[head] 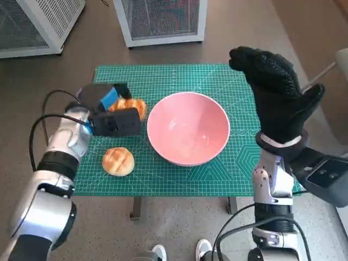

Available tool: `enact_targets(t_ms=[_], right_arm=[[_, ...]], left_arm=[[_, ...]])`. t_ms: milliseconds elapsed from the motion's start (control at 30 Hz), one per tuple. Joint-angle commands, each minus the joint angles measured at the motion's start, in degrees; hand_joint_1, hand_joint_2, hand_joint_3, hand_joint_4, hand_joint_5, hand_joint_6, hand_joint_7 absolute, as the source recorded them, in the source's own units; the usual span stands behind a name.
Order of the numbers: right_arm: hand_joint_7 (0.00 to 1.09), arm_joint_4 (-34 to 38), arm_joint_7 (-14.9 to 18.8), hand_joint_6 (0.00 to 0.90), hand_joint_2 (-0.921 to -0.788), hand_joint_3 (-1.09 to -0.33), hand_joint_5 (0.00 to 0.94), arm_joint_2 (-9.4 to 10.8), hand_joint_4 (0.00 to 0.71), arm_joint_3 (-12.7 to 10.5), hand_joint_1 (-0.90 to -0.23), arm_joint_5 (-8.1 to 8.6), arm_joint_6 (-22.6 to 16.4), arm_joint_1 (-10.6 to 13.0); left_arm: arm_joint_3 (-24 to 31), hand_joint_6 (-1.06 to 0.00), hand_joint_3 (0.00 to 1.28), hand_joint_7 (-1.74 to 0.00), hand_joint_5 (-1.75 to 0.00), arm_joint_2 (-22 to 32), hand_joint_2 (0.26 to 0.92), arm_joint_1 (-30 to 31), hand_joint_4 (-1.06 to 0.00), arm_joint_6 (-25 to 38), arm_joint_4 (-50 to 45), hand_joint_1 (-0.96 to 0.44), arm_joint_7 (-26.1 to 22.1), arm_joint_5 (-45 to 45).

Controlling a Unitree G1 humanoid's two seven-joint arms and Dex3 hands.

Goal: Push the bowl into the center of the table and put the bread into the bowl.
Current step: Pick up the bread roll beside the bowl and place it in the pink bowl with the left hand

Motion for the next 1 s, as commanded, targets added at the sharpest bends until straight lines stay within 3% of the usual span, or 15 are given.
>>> enact_targets(t_ms=[33, 600, 800, 1000], right_arm=[[0.52, 0.5, 0.4, 0.139, -0.921, -0.379, 0.007, 0.3, 0.286, 0.0, -0.505, 0.62, 0.9, 1.3], [0.51, -0.1, 0.8, 0.143, -0.921, -0.372, 0.005, 0.2, 0.288, 0.1, -0.492, 1.20, 1.4, 1.9], [0.51, -0.2, 1.0, 0.142, -0.921, -0.372, 0.004, 0.2, 0.288, 0.1, -0.493, 1.20, 1.3, 2.1], [0.51, -0.2, 1.1, 0.140, -0.921, -0.372, 0.004, 0.1, 0.288, 0.0, -0.500, 1.31, 1.5, 2.2]], left_arm=[[3.2, -0.60, 0.09, -1.17, -1.20, 2.2, 0.920, 1.2, -0.68, -0.7, -6.2, 0.00, 0.4, -2.4], [11.4, -0.60, 0.07, -1.22, -1.11, 3.2, 0.920, 11.3, -0.72, 6.3, -38.6, 0.00, -2.2, -3.8], [11.0, -0.60, 0.06, -1.21, -1.11, 1.1, 0.920, 14.6, -0.72, 8.5, -48.6, 0.00, -3.1, -2.5], [8.6, -0.62, 0.04, -1.18, -1.08, -0.6, 0.920, 15.6, -0.76, 6.4, -52.0, 0.00, -5.2, -1.5]])
